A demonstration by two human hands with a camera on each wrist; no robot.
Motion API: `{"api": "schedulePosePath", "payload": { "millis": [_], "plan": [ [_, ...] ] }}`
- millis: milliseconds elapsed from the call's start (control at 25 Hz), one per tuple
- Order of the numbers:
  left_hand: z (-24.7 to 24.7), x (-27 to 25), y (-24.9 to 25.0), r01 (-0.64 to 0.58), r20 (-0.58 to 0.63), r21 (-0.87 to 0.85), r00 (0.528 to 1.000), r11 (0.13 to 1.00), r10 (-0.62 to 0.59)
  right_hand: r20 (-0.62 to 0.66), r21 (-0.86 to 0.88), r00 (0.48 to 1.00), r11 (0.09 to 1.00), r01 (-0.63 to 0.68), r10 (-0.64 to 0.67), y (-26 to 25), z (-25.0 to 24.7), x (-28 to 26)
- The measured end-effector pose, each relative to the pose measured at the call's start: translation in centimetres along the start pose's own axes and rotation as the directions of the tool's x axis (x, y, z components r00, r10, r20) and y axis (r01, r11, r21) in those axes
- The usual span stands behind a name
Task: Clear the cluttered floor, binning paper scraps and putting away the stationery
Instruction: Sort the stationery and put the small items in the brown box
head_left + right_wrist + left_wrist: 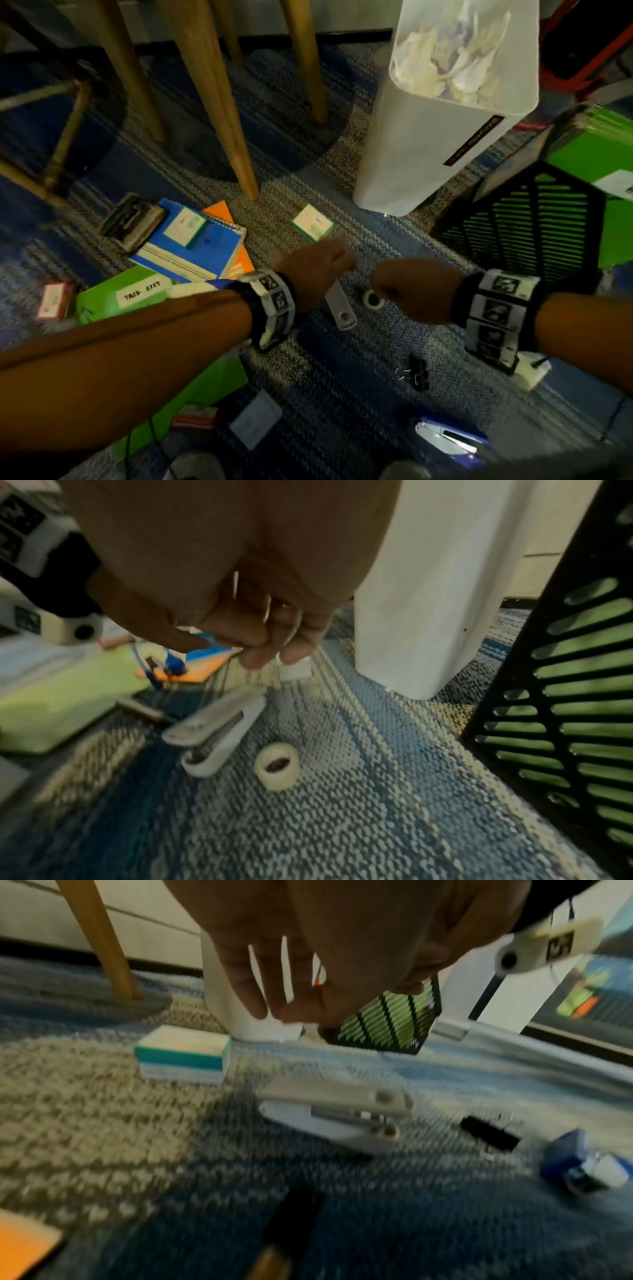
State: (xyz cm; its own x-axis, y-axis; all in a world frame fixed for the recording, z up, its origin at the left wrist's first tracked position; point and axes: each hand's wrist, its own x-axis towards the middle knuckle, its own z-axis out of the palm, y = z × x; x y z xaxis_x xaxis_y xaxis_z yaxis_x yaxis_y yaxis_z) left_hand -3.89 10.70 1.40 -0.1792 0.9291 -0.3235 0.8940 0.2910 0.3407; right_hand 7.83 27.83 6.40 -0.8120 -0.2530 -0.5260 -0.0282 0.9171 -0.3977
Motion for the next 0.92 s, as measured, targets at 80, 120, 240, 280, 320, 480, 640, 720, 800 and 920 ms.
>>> {"api": "schedulePosePath", "payload": {
  "millis": [80,120,240,280,320,480,640,720,800,920],
  "plan": [
    [2.4,0.0,0.0,0.011,0.212,0.083,0.977,0.996,-0.029,0.337,-0.094,0.934,0.991,-0.092,0.119,0.4,0.8,1.6],
    [3.2,0.1,0.2,0.035,0.266,0.110,0.962,0.993,-0.064,0.399,-0.136,0.904,0.985,-0.103,0.150,0.4,0.8,2.3],
    [4.8,0.9,0.3,0.096,0.279,0.189,0.949,0.977,-0.147,0.399,-0.179,0.894,0.974,-0.142,0.204,-0.2,0.1,4.1],
    [4.9,1.2,0.2,0.112,0.265,0.195,0.951,0.974,-0.162,0.385,-0.176,0.898,0.972,-0.155,0.213,-0.3,-0.1,4.3],
    [4.6,1.4,0.1,0.139,0.253,0.169,0.951,0.976,-0.179,0.368,-0.184,0.902,0.968,-0.170,0.228,-0.4,-0.6,4.4],
    [-0.3,1.3,-0.7,0.338,0.153,-0.151,0.936,0.929,-0.316,0.141,-0.043,0.963,0.974,-0.224,0.228,0.2,-3.9,3.9],
    [-8.6,-0.9,-0.6,0.264,-0.098,-0.632,0.906,0.728,-0.413,-0.298,0.374,0.942,0.927,-0.031,0.152,-1.7,-11.9,1.8],
    [-12.9,-1.9,0.1,0.152,-0.198,-0.707,0.895,0.690,-0.400,-0.434,0.514,0.895,0.844,0.153,0.102,-3.9,-16.0,0.4],
    [-17.1,-2.8,1.0,0.029,-0.312,-0.769,0.855,0.638,-0.415,-0.544,0.554,0.837,0.771,0.313,0.051,-6.1,-19.6,-0.5],
    [-22.2,-4.7,1.6,-0.207,-0.504,-0.794,0.751,0.572,-0.427,-0.680,0.481,0.733,0.736,0.477,-0.031,-9.4,-24.0,-1.2]
  ]
}}
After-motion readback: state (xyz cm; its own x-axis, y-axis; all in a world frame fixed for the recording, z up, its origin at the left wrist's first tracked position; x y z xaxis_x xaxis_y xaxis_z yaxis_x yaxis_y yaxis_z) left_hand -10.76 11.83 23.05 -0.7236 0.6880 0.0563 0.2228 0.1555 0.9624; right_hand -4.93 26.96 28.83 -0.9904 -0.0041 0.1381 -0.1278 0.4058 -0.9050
